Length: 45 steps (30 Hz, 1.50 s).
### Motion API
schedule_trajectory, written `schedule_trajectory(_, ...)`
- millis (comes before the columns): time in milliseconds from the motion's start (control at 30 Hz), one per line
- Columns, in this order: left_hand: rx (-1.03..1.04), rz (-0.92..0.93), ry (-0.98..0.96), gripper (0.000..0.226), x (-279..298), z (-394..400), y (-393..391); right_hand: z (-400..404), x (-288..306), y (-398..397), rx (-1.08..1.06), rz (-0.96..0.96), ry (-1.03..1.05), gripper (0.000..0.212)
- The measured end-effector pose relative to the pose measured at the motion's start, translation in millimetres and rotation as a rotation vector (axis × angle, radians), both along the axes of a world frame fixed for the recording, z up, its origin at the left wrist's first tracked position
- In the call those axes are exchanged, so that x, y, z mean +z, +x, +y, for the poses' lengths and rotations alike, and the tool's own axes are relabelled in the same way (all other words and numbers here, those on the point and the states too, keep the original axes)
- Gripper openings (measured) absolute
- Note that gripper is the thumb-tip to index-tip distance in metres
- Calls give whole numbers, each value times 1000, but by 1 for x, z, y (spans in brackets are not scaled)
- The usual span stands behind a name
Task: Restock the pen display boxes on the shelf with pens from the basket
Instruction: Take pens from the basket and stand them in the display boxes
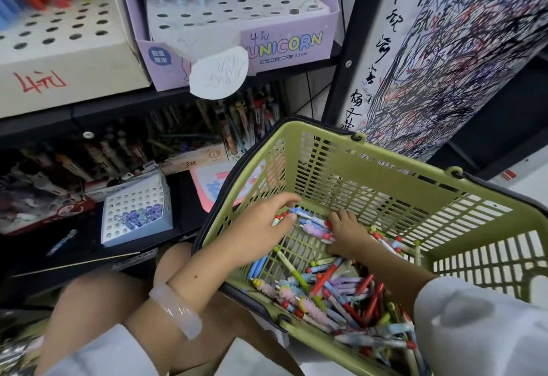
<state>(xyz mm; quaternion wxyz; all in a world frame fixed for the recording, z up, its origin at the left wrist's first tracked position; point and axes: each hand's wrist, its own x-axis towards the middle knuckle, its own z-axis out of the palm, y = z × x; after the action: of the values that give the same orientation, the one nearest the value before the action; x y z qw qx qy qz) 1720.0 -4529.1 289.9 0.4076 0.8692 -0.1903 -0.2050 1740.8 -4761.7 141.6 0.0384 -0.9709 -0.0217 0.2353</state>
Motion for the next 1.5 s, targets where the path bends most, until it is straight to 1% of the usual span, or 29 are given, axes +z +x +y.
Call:
schedule_trajectory(100,-2,-2,-11,36,1,0,0,1,-6,-10,10,-63,0,54)
schedule_trajectory(167,-4,1,-10,36,0,0,0,0,-4,-14,21,-69,9,48)
schedule_trajectory(233,-9,7,-9,36,0,0,0,-2,4,-14,6,-46,67,44)
schedule_trajectory(300,2,29,-28,35,0,-1,0,-2,20,-13,-4,-47,183,36)
schedule_trajectory(367,34,53,-55,32,1,-1,1,3,42,-12,-60,-79,400,24)
schedule_trajectory(500,117,109,-121,31,6,-6,2,29,101,-16,-334,-105,932,18)
schedule_trajectory(533,130,162,-161,34,8,-8,1,36,114,-20,-392,-75,1051,17)
schedule_trajectory(600,145,324,-299,44,14,-15,-4,51,134,-28,-437,71,1279,15)
schedule_trajectory(667,175,427,-401,40,17,-22,-8,64,147,-38,-384,166,1403,25)
schedule_trajectory(700,228,444,-432,33,17,-26,-8,70,152,-43,-352,187,1394,31)
schedule_trajectory(767,417,464,-551,14,22,-33,-8,76,157,-49,-289,219,1300,47)
schedule_trajectory(800,507,475,-630,9,24,-36,-8,78,159,-51,-259,238,1264,53)
schedule_trajectory(833,568,470,-674,10,25,-38,-8,78,161,-53,-227,252,1249,53)
schedule_trajectory(900,663,440,-712,20,28,-39,-9,78,169,-56,-141,220,1236,35)
schedule_trajectory(933,719,430,-747,23,31,-38,-10,77,173,-57,-124,165,1211,24)
schedule_trajectory(967,766,422,-782,25,32,-36,-10,74,174,-58,-136,96,1179,18)
schedule_trajectory(1033,818,383,-820,19,39,-32,-9,67,178,-60,-234,-14,1141,20)
schedule_trajectory(1067,825,352,-823,16,44,-29,-8,64,181,-59,-313,-53,1166,21)
schedule_trajectory(1133,788,331,-823,14,50,-25,-9,59,190,-56,-476,-102,1296,23)
schedule_trajectory(1200,676,394,-840,9,55,-25,-13,60,203,-50,-577,-103,1482,28)
schedule_trajectory(1233,618,433,-839,11,57,-27,-16,64,210,-46,-591,-92,1549,29)
schedule_trajectory(1267,581,469,-829,20,58,-28,-20,71,217,-43,-593,-84,1584,30)
schedule_trajectory(1333,524,496,-821,26,60,-28,-24,87,228,-37,-598,-108,1590,30)
schedule_trajectory(1433,444,454,-852,15,62,-21,-27,109,239,-32,-569,-142,1546,31)
schedule_trajectory(1500,425,394,-841,11,64,-11,-27,120,247,-30,-544,-147,1451,30)
